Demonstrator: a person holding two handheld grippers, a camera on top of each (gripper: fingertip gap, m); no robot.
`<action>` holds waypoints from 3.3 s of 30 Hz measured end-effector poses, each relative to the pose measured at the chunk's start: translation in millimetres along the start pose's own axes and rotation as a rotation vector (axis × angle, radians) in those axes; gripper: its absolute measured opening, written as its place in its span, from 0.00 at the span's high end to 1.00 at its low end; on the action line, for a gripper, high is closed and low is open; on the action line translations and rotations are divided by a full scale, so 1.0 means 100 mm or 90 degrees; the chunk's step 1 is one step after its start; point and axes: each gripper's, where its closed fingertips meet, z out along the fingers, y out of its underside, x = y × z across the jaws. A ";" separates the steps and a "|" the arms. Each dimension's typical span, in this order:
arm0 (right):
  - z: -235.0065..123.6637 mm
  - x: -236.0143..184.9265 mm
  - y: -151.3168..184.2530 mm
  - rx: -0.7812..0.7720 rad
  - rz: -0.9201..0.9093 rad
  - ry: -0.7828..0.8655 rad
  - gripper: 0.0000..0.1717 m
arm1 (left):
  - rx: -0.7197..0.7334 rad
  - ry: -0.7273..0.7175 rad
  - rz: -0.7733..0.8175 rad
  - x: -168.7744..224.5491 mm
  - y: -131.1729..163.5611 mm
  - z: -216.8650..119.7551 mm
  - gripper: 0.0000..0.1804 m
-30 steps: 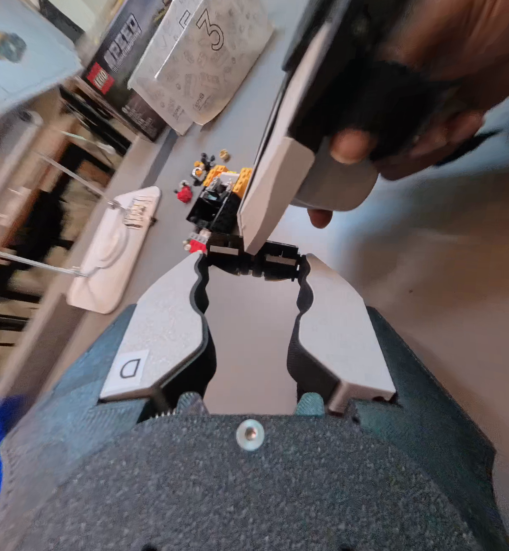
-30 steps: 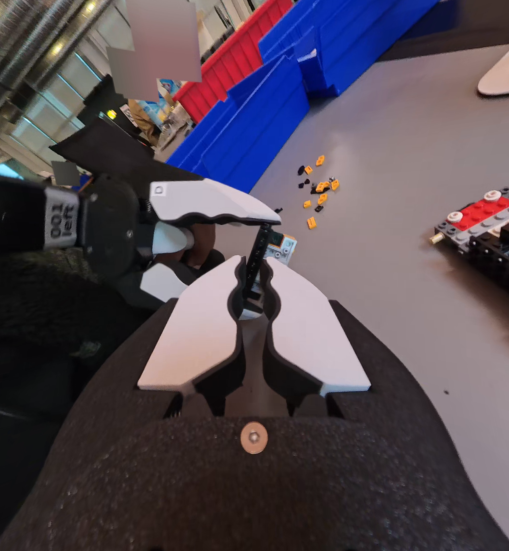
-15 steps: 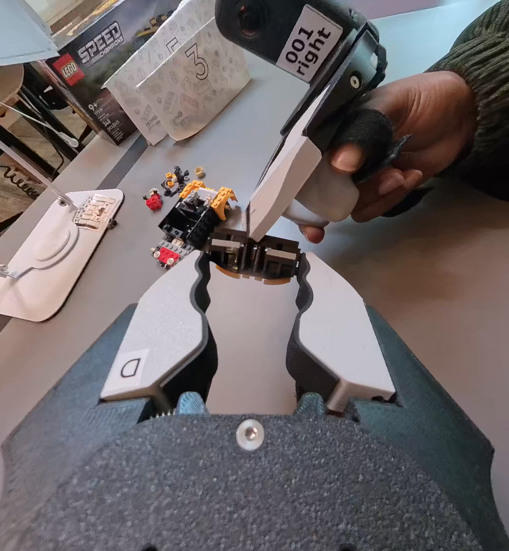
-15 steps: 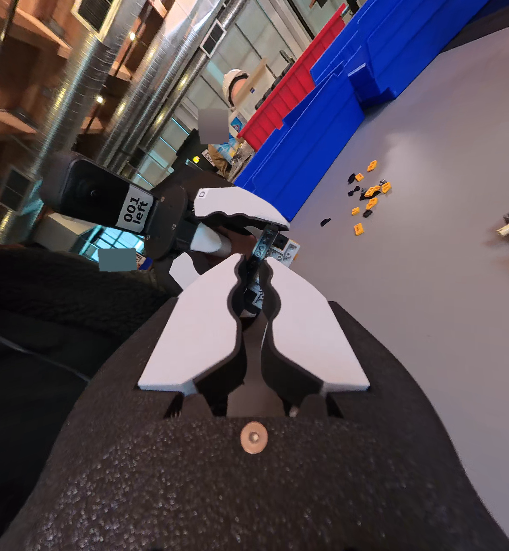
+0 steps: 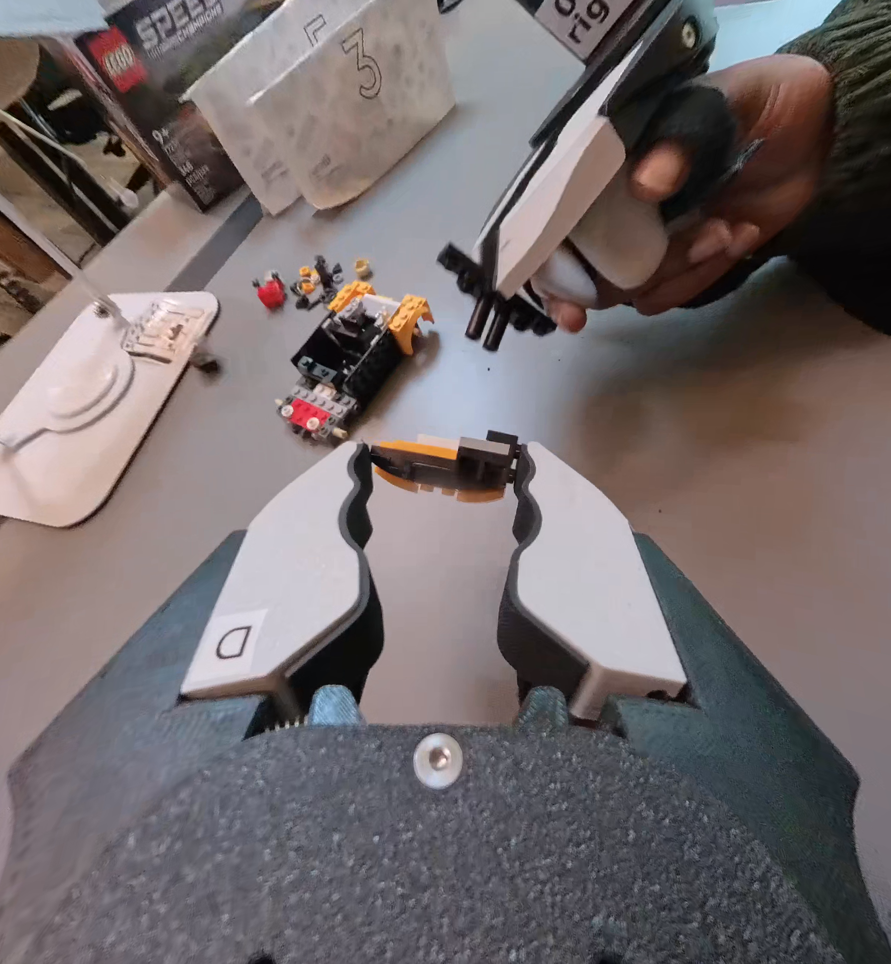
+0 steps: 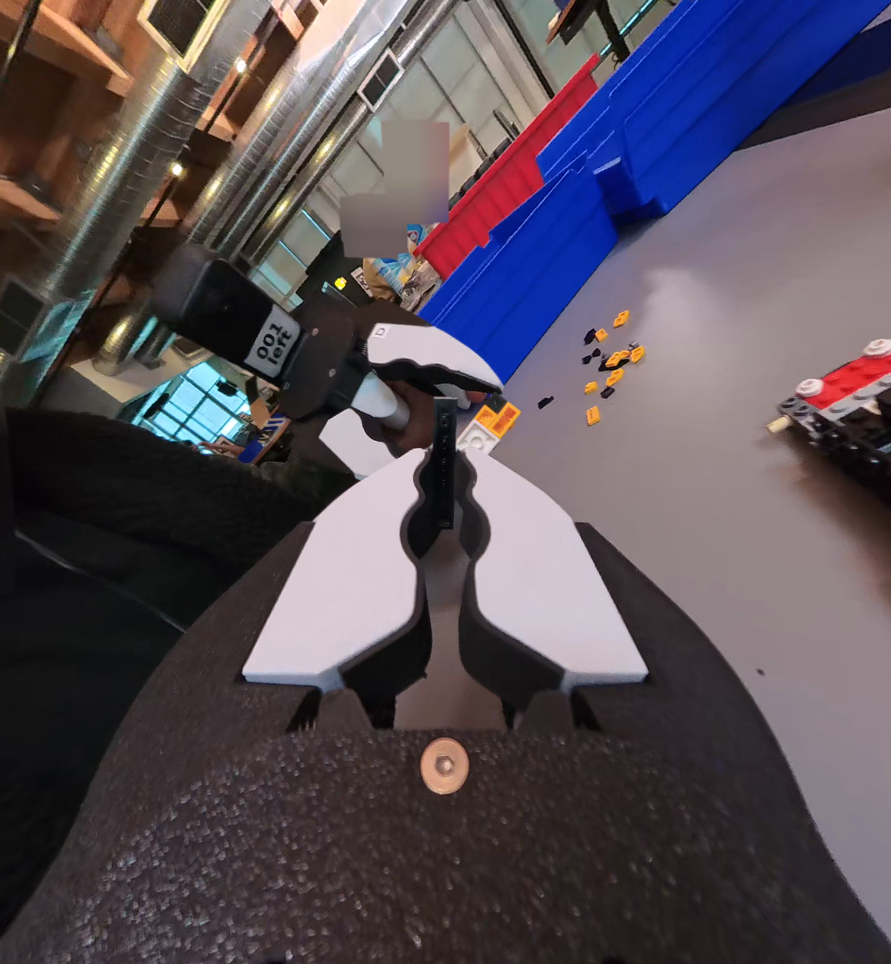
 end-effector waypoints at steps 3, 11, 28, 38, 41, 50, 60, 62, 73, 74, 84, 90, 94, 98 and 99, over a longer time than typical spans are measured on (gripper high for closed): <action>-0.03 0.03 0.01 0.000 0.009 0.005 0.96 | -0.005 0.018 -0.013 0.05 0.06 0.03 0.70; -0.03 0.04 0.02 -0.005 0.010 0.006 0.96 | -0.009 0.045 -0.030 0.11 0.10 0.08 0.70; -0.10 0.06 -0.04 -0.003 -0.041 0.035 0.96 | 0.009 0.227 -0.181 0.45 0.19 0.26 0.62; 0.03 -0.10 0.12 -0.045 -0.051 -0.027 0.96 | 0.200 0.300 -0.336 0.28 -0.28 0.00 0.77; 0.10 -0.16 0.20 -0.069 -0.065 -0.043 0.96 | 0.220 0.344 -0.374 0.30 -0.34 -0.03 0.83; 0.13 -0.24 0.24 -0.082 -0.075 -0.065 0.96 | 0.168 0.380 -0.337 0.46 -0.30 -0.04 0.97; -0.16 -0.18 -0.08 -0.021 -0.093 -0.029 0.96 | 0.219 0.381 -0.400 0.18 -0.29 -0.27 0.97; -0.09 -0.16 0.01 -0.045 -0.089 -0.031 0.96 | 0.205 0.366 -0.381 0.21 -0.27 -0.20 0.97; 0.05 -0.18 0.21 -0.092 -0.085 -0.037 0.96 | 0.186 0.391 -0.387 0.32 -0.25 -0.12 0.97; 0.06 -0.17 0.22 -0.098 -0.089 -0.034 0.96 | 0.187 0.395 -0.390 0.33 -0.25 -0.12 0.97; 0.06 -0.06 0.40 -0.170 -0.095 0.006 0.96 | 0.145 0.373 -0.362 0.38 -0.15 -0.02 0.97; 0.06 -0.11 0.40 -0.170 -0.086 -0.017 0.96 | 0.085 0.361 -0.356 0.41 -0.01 0.05 0.97; 0.07 -0.06 0.50 -0.202 -0.084 -0.002 0.96 | -0.050 0.365 -0.320 0.58 0.31 0.17 0.97; 0.09 -0.04 0.58 -0.225 -0.080 0.004 0.96 | -0.070 0.358 -0.277 0.62 0.36 0.18 0.88; 0.09 -0.04 0.58 -0.225 -0.081 0.004 0.96 | -0.054 0.356 -0.267 0.61 0.33 0.16 0.88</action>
